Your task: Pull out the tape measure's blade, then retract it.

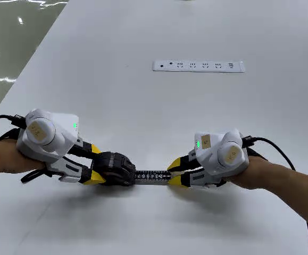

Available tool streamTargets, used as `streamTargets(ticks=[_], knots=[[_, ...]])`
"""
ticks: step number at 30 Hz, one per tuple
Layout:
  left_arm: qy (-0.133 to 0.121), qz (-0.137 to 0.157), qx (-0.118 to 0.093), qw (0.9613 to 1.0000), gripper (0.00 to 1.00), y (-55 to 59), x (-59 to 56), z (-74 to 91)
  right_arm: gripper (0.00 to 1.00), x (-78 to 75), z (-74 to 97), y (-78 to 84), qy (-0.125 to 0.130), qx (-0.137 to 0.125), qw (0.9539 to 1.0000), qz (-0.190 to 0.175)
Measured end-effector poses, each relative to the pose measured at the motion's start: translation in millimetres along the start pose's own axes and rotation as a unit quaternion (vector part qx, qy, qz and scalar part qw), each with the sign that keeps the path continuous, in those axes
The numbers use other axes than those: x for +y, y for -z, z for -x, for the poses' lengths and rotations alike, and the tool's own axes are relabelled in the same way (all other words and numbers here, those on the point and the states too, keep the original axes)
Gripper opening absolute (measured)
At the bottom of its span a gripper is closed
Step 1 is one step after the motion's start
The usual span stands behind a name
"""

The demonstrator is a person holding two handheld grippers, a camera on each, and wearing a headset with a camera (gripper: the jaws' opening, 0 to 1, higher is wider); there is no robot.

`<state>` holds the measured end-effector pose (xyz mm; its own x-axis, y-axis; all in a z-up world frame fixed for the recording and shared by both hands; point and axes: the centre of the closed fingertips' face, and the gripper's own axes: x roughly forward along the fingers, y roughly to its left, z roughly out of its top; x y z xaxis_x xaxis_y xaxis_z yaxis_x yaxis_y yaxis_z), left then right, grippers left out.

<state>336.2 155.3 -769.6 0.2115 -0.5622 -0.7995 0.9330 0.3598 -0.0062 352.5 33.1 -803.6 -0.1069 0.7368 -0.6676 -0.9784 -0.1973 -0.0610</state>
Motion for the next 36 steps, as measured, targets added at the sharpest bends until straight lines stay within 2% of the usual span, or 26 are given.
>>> streamTargets(ticks=[36], knots=[[0.002,0.0,0.0,1.0,0.25,-1.6,-0.8,-1.3,0.08,0.1,34.9,31.0,0.005,0.016,0.9999,-0.005]])
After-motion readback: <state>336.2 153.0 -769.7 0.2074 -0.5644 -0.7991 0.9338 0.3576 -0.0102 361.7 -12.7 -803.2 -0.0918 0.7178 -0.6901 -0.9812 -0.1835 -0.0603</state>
